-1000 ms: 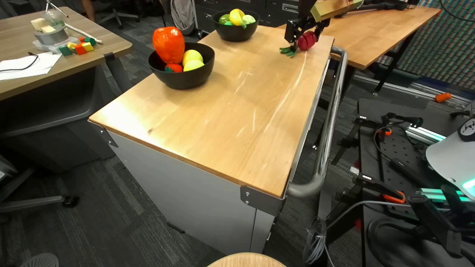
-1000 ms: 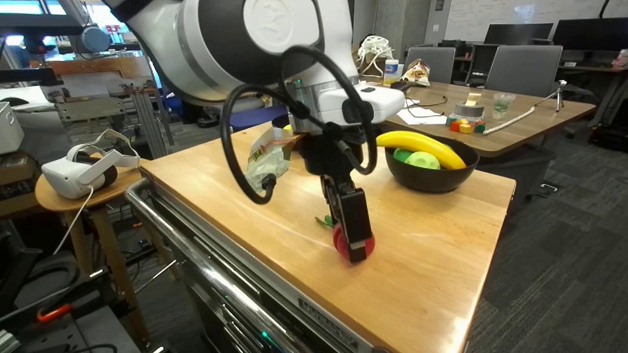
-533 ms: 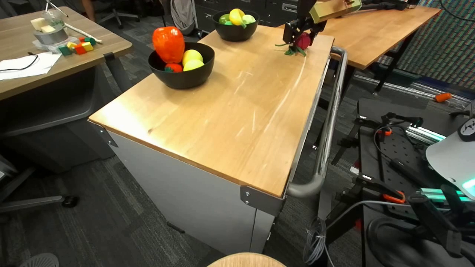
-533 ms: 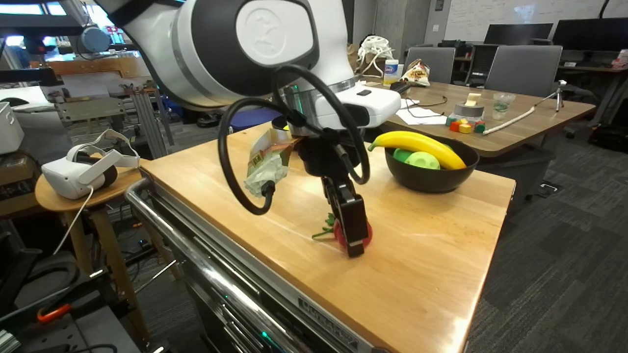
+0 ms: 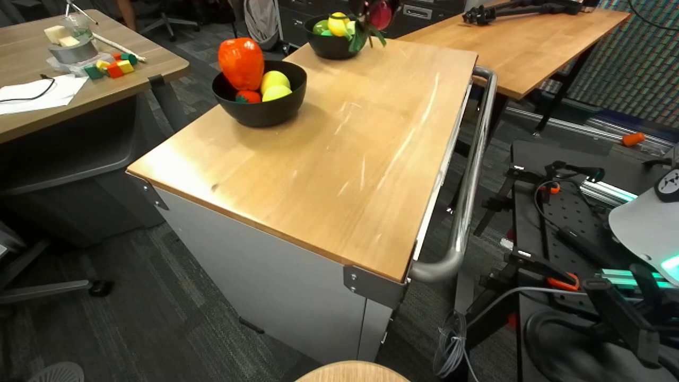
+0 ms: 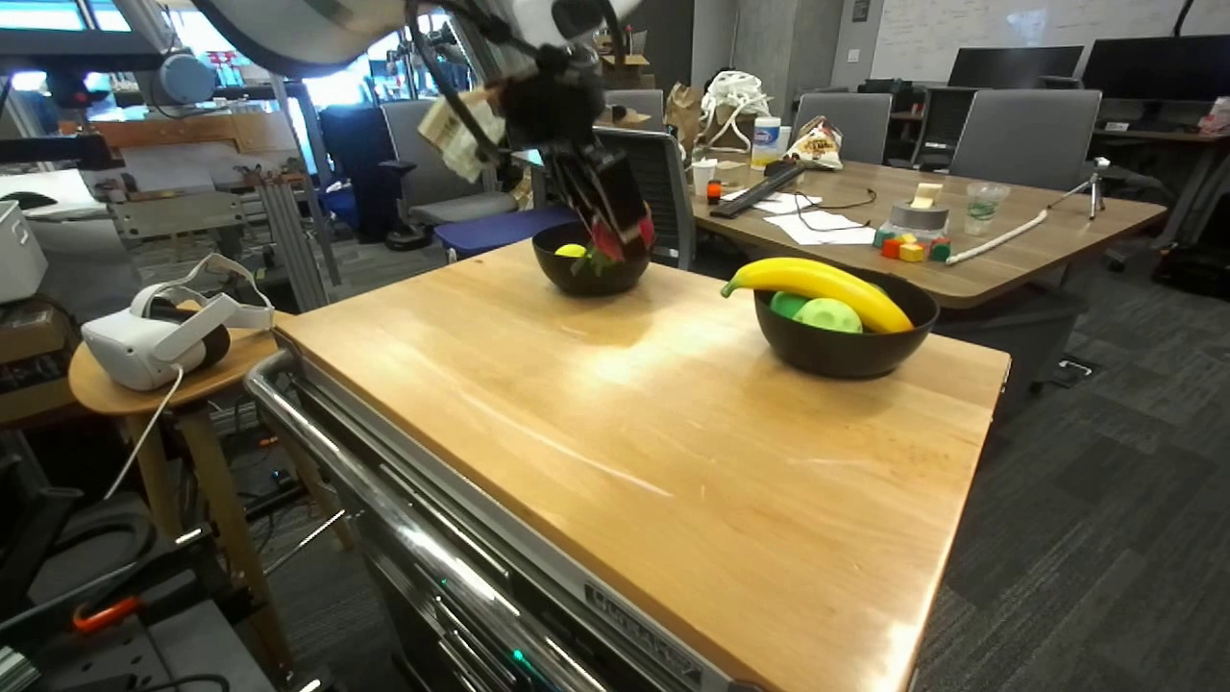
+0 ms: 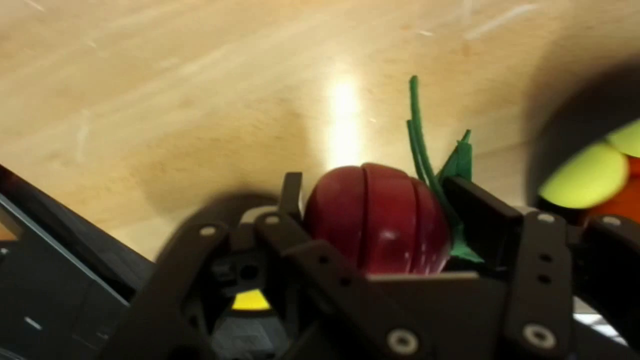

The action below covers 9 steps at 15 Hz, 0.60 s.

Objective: Put the fruits in both bowls

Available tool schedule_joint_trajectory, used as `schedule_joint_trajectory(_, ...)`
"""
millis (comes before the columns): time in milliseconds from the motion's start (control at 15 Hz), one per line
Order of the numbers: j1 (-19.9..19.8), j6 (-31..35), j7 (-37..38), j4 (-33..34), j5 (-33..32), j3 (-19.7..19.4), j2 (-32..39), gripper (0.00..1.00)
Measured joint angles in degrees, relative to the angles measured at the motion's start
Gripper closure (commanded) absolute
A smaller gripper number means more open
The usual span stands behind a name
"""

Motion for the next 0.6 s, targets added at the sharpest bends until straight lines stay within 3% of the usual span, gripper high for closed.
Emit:
schedule_joint_trajectory(333,4.72,2.25,-0.27,9.44,0.26,8.38,2.96,0.55)
schedule_joint_trajectory(600,6.45,3.25,-1.44,18.84,3.14,10.02,13.44,0.55)
